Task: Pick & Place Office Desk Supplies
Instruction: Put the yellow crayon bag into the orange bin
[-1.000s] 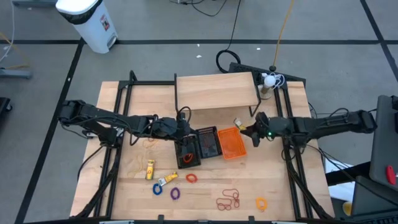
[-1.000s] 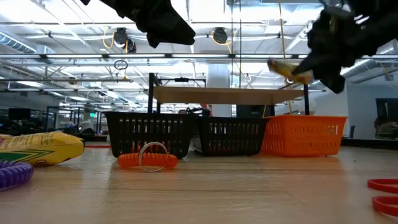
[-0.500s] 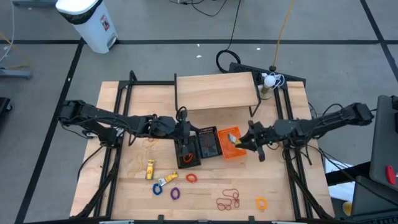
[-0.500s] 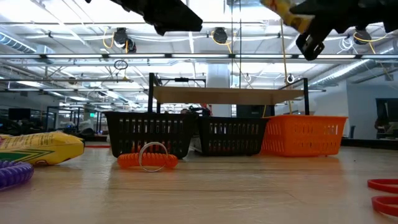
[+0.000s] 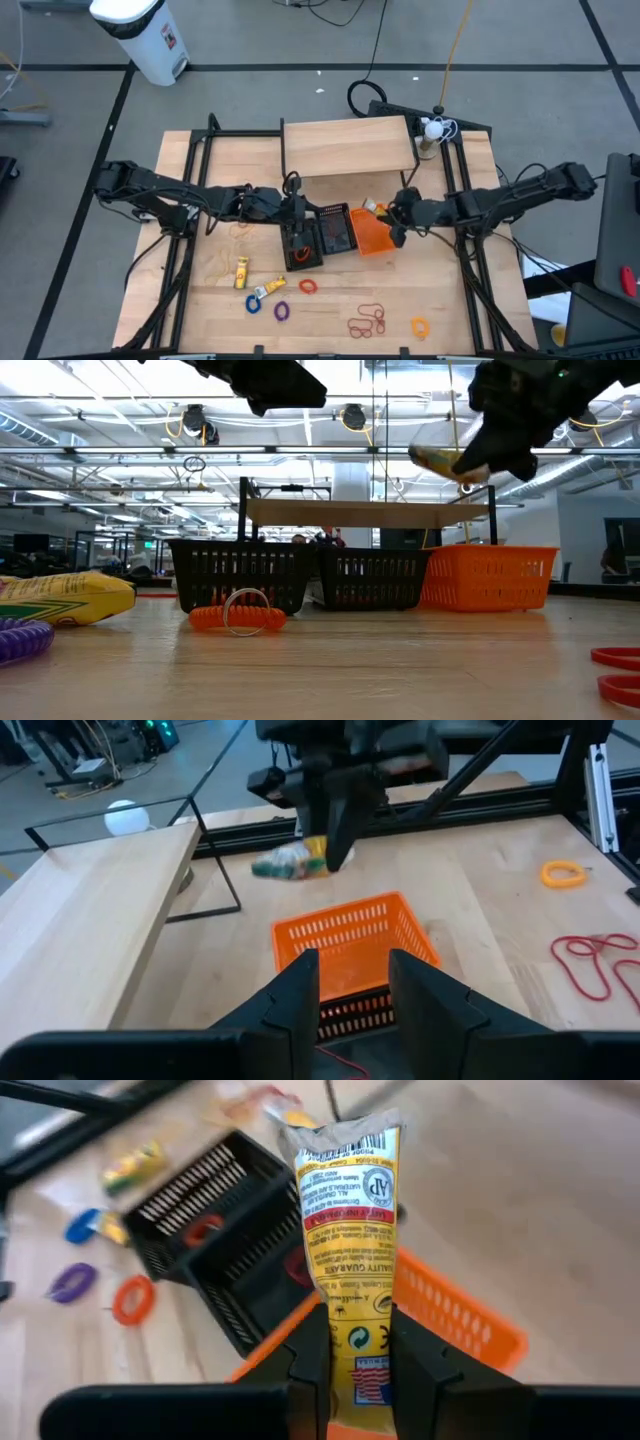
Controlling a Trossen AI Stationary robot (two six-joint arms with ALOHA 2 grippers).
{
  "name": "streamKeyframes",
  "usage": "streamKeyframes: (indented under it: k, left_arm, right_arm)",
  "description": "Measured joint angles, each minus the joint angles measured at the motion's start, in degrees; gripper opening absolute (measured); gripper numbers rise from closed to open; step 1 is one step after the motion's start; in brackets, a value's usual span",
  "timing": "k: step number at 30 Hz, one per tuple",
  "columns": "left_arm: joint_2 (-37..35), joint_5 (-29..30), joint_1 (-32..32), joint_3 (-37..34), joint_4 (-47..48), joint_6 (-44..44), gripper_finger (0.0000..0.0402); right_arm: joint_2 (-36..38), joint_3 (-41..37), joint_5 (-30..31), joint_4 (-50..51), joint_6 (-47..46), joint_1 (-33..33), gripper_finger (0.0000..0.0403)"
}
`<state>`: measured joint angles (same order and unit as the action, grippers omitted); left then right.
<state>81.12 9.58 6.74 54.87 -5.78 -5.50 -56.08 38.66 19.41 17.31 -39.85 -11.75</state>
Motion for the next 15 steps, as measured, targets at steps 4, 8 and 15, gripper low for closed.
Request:
streamKeyframes:
  k: [4, 8, 15]
  left_arm:
    - [0.0, 0.38, -0.08, 0.0, -0.02, -0.06, 0.0124]
    - [0.0, 1.44, -0.07, 0.0, 0.0, -0.02, 0.0124]
    - [0.0, 1.46, -0.07, 0.0, 0.0, -0.07, 0.0124]
  right_arm:
    - [-3.18, 0.14, -2.84, 1.56, -6.5, 0.44, 0.0053]
    - [-5.99, 0.14, -7.16, 0.9, -7.46, 1.77, 0.0053]
    - [-6.34, 0.14, -8.48, 0.7, -7.18, 3.21, 0.0072]
